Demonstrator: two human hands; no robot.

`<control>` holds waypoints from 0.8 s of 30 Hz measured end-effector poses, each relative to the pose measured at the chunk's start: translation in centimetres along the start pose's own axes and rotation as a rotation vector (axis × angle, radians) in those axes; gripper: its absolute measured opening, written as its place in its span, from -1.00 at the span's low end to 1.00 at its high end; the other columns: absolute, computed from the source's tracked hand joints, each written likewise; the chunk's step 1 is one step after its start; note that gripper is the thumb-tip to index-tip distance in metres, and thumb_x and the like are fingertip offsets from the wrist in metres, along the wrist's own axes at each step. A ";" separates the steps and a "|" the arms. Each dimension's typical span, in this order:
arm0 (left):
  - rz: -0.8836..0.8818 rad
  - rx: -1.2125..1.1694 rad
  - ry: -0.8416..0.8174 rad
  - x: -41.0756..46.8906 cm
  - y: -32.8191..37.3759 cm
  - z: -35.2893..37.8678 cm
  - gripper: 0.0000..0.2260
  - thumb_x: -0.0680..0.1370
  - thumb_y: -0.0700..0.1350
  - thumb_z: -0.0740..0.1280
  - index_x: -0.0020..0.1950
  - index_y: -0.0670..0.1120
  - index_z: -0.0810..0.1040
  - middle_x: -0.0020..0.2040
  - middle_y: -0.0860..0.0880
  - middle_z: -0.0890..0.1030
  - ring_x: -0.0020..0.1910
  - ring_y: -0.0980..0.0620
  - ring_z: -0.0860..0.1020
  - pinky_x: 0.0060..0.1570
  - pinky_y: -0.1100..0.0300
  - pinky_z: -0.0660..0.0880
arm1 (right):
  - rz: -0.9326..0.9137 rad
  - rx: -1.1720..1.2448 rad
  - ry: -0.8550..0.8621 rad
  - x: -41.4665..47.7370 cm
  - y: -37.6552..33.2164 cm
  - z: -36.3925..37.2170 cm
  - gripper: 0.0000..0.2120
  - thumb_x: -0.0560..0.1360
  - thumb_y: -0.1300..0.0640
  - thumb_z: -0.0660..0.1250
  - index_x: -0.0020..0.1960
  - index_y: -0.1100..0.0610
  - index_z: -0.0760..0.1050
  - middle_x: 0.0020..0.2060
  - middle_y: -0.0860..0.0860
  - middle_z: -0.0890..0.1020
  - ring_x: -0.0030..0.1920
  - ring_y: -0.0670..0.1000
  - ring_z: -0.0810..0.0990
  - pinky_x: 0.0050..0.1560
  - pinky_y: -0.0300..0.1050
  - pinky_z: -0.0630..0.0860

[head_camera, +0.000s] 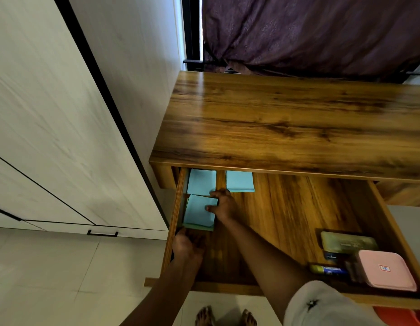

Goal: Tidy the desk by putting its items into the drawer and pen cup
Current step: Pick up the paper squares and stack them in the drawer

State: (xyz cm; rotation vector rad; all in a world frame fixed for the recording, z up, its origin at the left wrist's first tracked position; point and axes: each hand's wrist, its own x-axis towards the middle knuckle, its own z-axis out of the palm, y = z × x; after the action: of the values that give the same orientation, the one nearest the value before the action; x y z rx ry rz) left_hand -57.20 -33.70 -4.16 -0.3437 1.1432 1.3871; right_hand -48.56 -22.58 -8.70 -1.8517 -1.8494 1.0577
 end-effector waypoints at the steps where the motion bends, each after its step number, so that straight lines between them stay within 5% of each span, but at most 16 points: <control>1: -0.004 0.000 0.000 0.0 0.0 -0.1 -0.72 0.63 -0.15 0.13 0.31 -0.15 0.45 -0.04 -0.13 0.57 -0.07 -0.13 0.53 0.06 -0.05 0.45 | -0.020 -0.045 -0.020 0.0 0.0 0.1 -0.48 0.41 0.12 0.47 0.34 0.11 0.45 0.38 0.05 0.34 0.35 0.12 0.37 0.30 -0.12 0.36; 8: -0.025 -0.018 -0.006 0.3 0.0 -0.4 -0.69 0.62 -0.14 0.17 0.36 -0.14 0.42 0.00 -0.14 0.58 -0.01 -0.15 0.54 0.09 -0.07 0.45 | -0.072 -0.126 -0.008 -0.9 0.2 1.3 -0.47 0.43 0.10 0.44 0.37 0.06 0.41 0.39 0.05 0.35 0.38 0.11 0.33 0.35 -0.08 0.36; 12: -0.031 0.008 -0.029 0.1 0.0 -0.7 -0.69 0.63 -0.14 0.16 0.37 -0.13 0.40 0.01 -0.14 0.58 -0.02 -0.15 0.55 0.08 -0.09 0.45 | 0.159 0.128 0.157 -1.2 0.2 0.8 -0.69 0.49 0.18 0.37 0.23 0.19 0.53 0.22 0.12 0.57 0.22 0.12 0.53 0.18 -0.12 0.48; 20: -0.031 0.029 -0.022 -1.0 0.0 -0.4 -0.68 0.61 -0.17 0.17 0.37 -0.12 0.42 0.03 -0.13 0.57 -0.01 -0.14 0.53 0.03 -0.06 0.47 | 0.262 0.198 0.038 -2.6 -0.5 -0.6 -0.69 0.52 0.19 0.33 0.26 0.18 0.51 0.25 0.11 0.55 0.23 0.13 0.52 0.15 -0.13 0.46; 24: 0.074 0.313 -0.131 -4.2 -0.4 -1.5 -0.72 0.58 -0.15 0.23 0.29 -0.12 0.48 0.01 -0.09 0.60 -0.08 -0.02 0.57 -0.06 0.05 0.50 | 0.140 0.080 0.052 -7.3 1.4 -4.9 -0.64 0.52 0.06 0.32 0.30 0.09 0.46 0.25 0.05 0.53 0.22 0.07 0.51 0.15 -0.12 0.48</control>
State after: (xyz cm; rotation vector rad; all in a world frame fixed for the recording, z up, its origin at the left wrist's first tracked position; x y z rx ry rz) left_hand -56.57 -37.45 -1.75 0.0135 1.2504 1.2503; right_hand -43.41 -28.37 -4.39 -1.9659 -1.6445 1.1015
